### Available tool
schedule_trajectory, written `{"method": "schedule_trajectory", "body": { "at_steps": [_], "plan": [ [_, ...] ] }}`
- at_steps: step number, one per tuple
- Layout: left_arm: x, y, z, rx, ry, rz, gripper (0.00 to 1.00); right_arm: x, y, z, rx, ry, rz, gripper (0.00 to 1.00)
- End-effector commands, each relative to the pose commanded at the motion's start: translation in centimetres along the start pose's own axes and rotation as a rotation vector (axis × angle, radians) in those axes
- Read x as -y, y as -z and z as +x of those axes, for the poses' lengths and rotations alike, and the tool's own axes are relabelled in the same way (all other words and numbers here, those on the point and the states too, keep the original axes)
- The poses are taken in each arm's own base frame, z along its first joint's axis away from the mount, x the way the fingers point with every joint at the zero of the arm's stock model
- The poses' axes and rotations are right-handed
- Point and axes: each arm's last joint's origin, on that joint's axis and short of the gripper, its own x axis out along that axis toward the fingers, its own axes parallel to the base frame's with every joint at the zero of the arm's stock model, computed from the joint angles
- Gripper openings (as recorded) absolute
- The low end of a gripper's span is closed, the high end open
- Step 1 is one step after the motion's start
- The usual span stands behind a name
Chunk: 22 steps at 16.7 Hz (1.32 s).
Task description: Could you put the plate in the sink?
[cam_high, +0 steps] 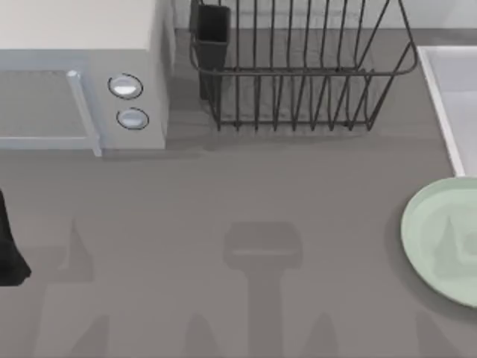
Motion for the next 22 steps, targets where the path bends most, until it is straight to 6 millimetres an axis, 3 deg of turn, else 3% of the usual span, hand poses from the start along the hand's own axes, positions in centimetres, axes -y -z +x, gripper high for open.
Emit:
{"method": "schedule_trajectory", "body": {
  "at_steps": [5, 10, 13, 17, 22],
  "plan": [
    [0.0, 0.0, 0.0, 0.000, 0.000, 0.000, 1.00, -1.3, -4.5, 2.4, -0.343, -0.048, 0.056, 1.00],
    [0.0, 0.0, 0.0, 0.000, 0.000, 0.000, 1.00, -4.0, -7.5, 8.7, -0.786, -0.054, 0.079, 1.00],
    [0.0, 0.0, 0.0, 0.000, 0.000, 0.000, 1.00, -6.2, -7.3, 13.2, -1.039, -0.029, 0.068, 1.00],
    [0.0, 0.0, 0.0, 0.000, 0.000, 0.000, 1.00, -9.0, -5.3, 18.1, -1.300, 0.022, 0.035, 1.00],
    [0.0, 0.0, 0.0, 0.000, 0.000, 0.000, 1.00, -10.7, -3.6, 20.5, -1.436, 0.059, 0.008, 1.00]
  ]
}}
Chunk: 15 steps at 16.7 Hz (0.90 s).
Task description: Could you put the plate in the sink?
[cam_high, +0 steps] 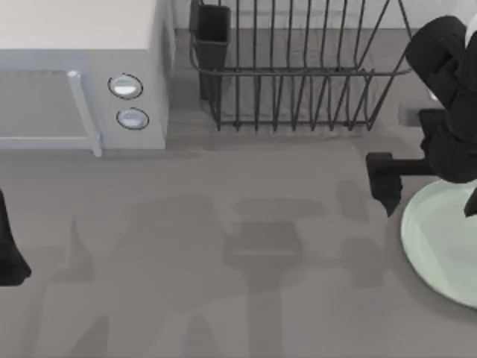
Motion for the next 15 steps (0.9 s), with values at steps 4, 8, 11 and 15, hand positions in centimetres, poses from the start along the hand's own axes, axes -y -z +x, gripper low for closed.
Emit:
{"method": "schedule_trajectory", "body": {
  "at_steps": [4, 8, 11, 15],
  "plan": [
    [0.0, 0.0, 0.0, 0.000, 0.000, 0.000, 1.00, 0.0, 0.0, 0.0, -0.001, 0.000, 0.000, 1.00],
    [0.0, 0.0, 0.0, 0.000, 0.000, 0.000, 1.00, 0.1, -0.1, 1.2, -0.005, 0.002, 0.004, 1.00],
    [0.0, 0.0, 0.0, 0.000, 0.000, 0.000, 1.00, 0.0, -0.4, 4.4, 0.002, -0.001, 0.002, 1.00],
    [0.0, 0.0, 0.0, 0.000, 0.000, 0.000, 1.00, -0.1, -0.3, 8.9, 0.009, -0.003, 0.000, 1.00]
  ]
}}
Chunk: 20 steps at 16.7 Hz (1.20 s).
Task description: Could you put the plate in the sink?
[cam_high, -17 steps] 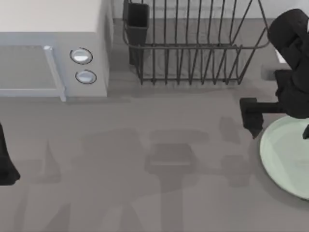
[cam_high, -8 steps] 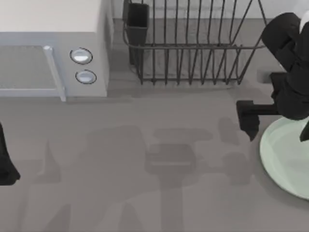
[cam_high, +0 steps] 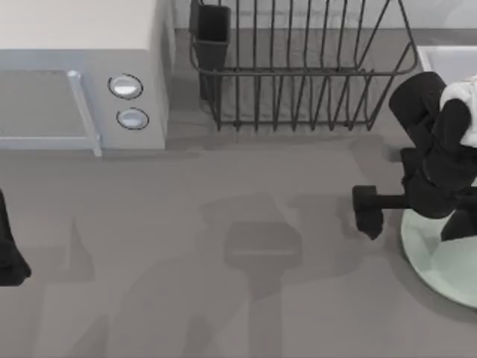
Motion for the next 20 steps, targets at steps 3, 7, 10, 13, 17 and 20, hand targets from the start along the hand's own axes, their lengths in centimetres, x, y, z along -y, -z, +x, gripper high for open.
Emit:
{"method": "schedule_trajectory", "body": {
  "at_steps": [3, 7, 10, 13, 17, 20],
  "plan": [
    [0.00, 0.00, 0.00, 0.000, 0.000, 0.000, 1.00, 0.07, 0.28, 1.28, -0.010, 0.004, 0.000, 1.00],
    [0.00, 0.00, 0.00, 0.000, 0.000, 0.000, 1.00, 0.07, 0.28, 1.28, -0.010, 0.004, 0.000, 0.92],
    [0.00, 0.00, 0.00, 0.000, 0.000, 0.000, 1.00, 0.07, 0.28, 1.28, -0.010, 0.004, 0.000, 0.70],
    [0.00, 0.00, 0.00, 0.000, 0.000, 0.000, 1.00, 0.07, 0.28, 1.28, -0.010, 0.004, 0.000, 0.47],
    [0.00, 0.00, 0.00, 0.000, 0.000, 0.000, 1.00, 0.07, 0.28, 1.28, -0.010, 0.004, 0.000, 0.17],
    [0.00, 0.00, 0.00, 0.000, 0.000, 0.000, 1.00, 0.07, 0.28, 1.28, -0.010, 0.004, 0.000, 0.00]
  ]
}}
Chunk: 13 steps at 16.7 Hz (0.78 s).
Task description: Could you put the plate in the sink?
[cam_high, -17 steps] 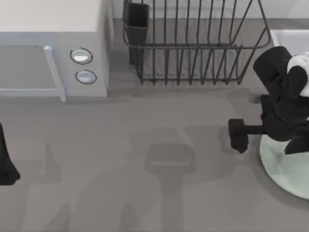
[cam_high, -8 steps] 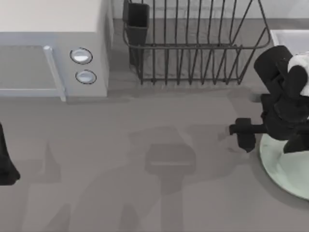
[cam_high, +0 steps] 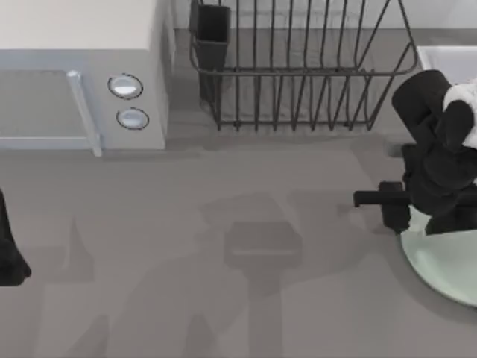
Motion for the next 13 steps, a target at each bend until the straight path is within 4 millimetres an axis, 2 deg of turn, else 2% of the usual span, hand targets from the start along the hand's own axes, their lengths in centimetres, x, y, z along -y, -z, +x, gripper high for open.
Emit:
{"method": "schedule_trajectory", "body": {
  "at_steps": [7, 8, 11, 13],
  "plan": [
    [0.0, 0.0, 0.0, 0.000, 0.000, 0.000, 1.00, 0.0, 0.0, 0.0, 0.000, 0.000, 0.000, 0.00],
    [0.0, 0.0, 0.0, 0.000, 0.000, 0.000, 1.00, 0.1, -0.7, -2.7, 0.091, -0.030, 0.010, 0.00],
    [0.0, 0.0, 0.0, 0.000, 0.000, 0.000, 1.00, -0.1, -1.1, -3.3, 0.086, -0.028, 0.010, 0.00],
    [0.0, 0.0, 0.0, 0.000, 0.000, 0.000, 1.00, -0.4, -1.9, -4.8, 0.079, -0.025, 0.010, 0.00]
  ]
}}
